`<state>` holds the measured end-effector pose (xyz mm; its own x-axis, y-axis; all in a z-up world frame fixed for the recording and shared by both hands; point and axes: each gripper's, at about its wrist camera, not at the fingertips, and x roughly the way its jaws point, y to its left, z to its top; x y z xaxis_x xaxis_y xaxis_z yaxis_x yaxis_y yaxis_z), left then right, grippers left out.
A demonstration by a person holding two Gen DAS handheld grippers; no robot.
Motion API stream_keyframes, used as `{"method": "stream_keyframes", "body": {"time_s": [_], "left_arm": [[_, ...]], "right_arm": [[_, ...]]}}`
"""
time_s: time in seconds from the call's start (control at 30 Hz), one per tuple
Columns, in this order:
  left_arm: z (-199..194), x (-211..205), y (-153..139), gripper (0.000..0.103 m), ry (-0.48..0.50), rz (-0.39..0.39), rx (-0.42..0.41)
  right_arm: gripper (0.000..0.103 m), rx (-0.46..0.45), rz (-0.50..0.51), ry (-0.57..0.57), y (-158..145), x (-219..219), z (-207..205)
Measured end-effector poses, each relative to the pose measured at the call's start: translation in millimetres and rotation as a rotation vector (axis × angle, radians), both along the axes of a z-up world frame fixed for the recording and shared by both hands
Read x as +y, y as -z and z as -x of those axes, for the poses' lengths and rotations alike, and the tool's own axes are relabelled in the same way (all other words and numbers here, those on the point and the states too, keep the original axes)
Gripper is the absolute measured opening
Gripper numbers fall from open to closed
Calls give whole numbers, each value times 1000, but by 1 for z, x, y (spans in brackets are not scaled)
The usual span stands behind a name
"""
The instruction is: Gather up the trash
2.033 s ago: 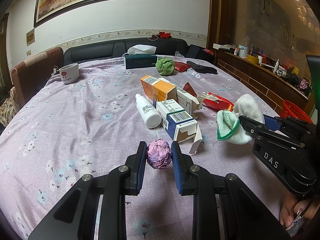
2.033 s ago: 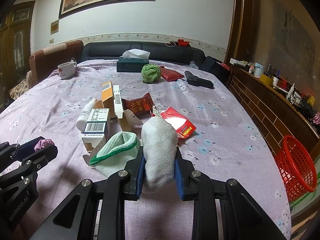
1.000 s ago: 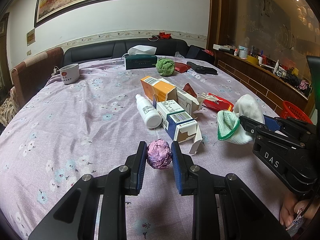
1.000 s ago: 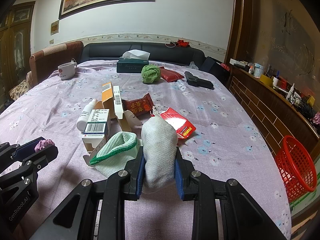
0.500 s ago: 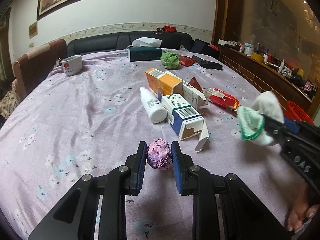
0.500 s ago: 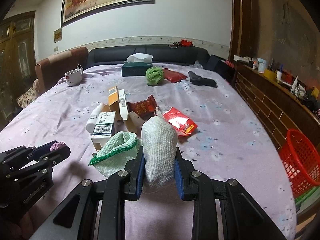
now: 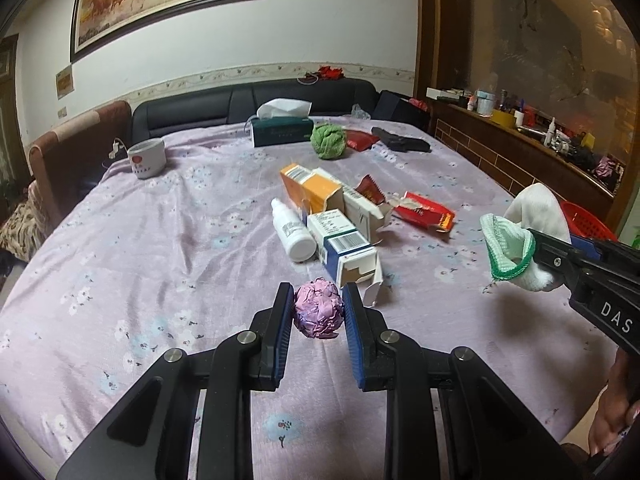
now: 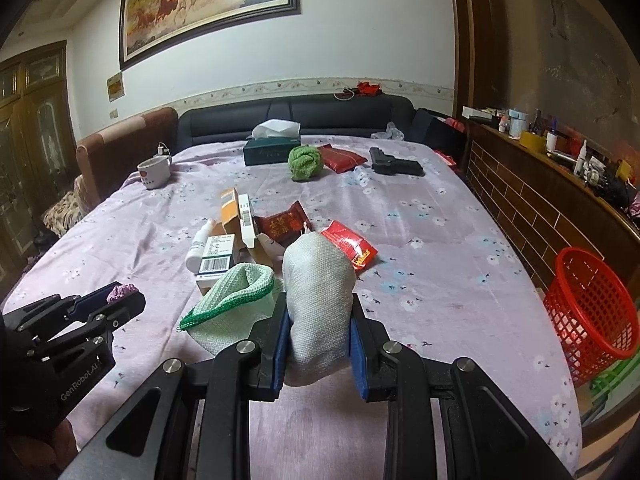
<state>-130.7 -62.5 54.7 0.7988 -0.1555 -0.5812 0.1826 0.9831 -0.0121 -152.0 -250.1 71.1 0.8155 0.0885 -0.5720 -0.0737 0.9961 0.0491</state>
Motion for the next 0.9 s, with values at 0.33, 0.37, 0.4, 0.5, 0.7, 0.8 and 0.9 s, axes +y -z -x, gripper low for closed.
{"method": "stream_keyframes", "body": {"time_s": [0.33,0.37,0.4,0.5,0.7,0.8,0.9], "left_arm": [[1,-3,-14,24,12,8,-13],[2,-2,-14,24,13,11,-12],[1,-3,-15,24,17,14,-9],[0,-3,-18,24,32,30,-1],[-4,-14,-26,24,81,69,25],[-6,-25,-33,24,110,76,25],[-4,-43,-43,24,152,69,13]], "right_arm": [[28,-5,-13,6,-6,-5,4],[28,-1,-19,7,-6,-7,3],[28,3,-25,7,-6,-9,3],[28,3,-31,15,-8,-15,5],[28,29,-93,28,-9,-39,4],[28,24,-110,48,-12,-52,6],[28,14,-139,76,-16,-71,11]]}}
